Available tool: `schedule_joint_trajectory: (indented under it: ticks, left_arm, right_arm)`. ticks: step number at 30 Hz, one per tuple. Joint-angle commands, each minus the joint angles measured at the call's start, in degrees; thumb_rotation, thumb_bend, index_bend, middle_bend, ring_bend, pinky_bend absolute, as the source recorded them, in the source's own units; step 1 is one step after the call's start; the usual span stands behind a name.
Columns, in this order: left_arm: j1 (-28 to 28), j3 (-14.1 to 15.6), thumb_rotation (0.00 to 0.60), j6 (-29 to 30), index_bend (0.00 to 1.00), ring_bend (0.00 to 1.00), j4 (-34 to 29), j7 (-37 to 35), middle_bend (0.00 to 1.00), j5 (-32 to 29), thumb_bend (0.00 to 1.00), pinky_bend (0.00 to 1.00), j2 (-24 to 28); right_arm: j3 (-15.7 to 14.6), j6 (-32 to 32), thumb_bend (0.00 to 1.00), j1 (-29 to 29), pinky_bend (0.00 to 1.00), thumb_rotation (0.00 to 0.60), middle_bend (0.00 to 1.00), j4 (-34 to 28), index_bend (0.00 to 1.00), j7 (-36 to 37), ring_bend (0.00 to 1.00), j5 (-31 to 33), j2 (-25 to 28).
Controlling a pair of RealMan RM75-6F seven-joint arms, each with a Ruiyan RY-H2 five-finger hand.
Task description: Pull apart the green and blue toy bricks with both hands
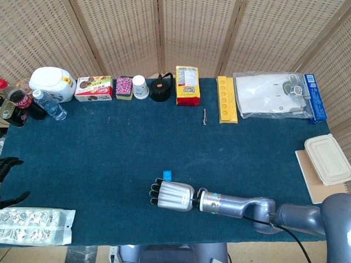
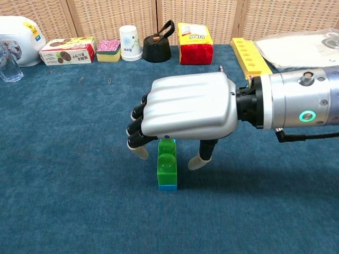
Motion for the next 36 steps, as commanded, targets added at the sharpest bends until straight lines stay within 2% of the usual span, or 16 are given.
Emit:
schedule_joint_trajectory:
  ticks: [1, 21, 27, 36]
  left_arm:
    - [-0.1, -0.1, 0.600, -0.1, 0.29, 0.22, 0.4, -0.4, 0.28, -0.1, 0.14, 0.27, -0.2]
    - [0.0, -0.1, 0.600, -0.2, 0.29, 0.22, 2.2, -2.1, 0.28, -0.6, 0.14, 0.27, -0.5]
    - [0.0, 0.0, 0.600, -0.2, 0.29, 0.22, 2.6, -2.5, 0.28, -0.7, 0.14, 0.27, -0.6]
    - [0.3, 0.1, 0.600, -0.1, 0.29, 0.22, 3.2, -3.3, 0.28, -1.0, 0.14, 0.27, -0.5]
  right_arm:
    - [-0.1, -1.1, 0.00, 0.9, 0.38, 0.600, 0.35, 0.1, 0.37, -0.6, 0.32, 1.3, -0.5]
    - [-1.9, -3.7, 0.00, 4.4, 0.38, 0.600, 0.35, 2.6, 0.36, -1.9, 0.32, 5.4, -3.1]
    - [-2.2, -4.5, 0.00, 4.9, 0.42, 0.600, 0.37, 3.4, 0.39, -2.7, 0.38, 6.6, -4.0]
    - [-3.0, -4.8, 0.01, 5.7, 0.57, 0.600, 0.47, 5.9, 0.53, -3.3, 0.54, 8.0, -6.6]
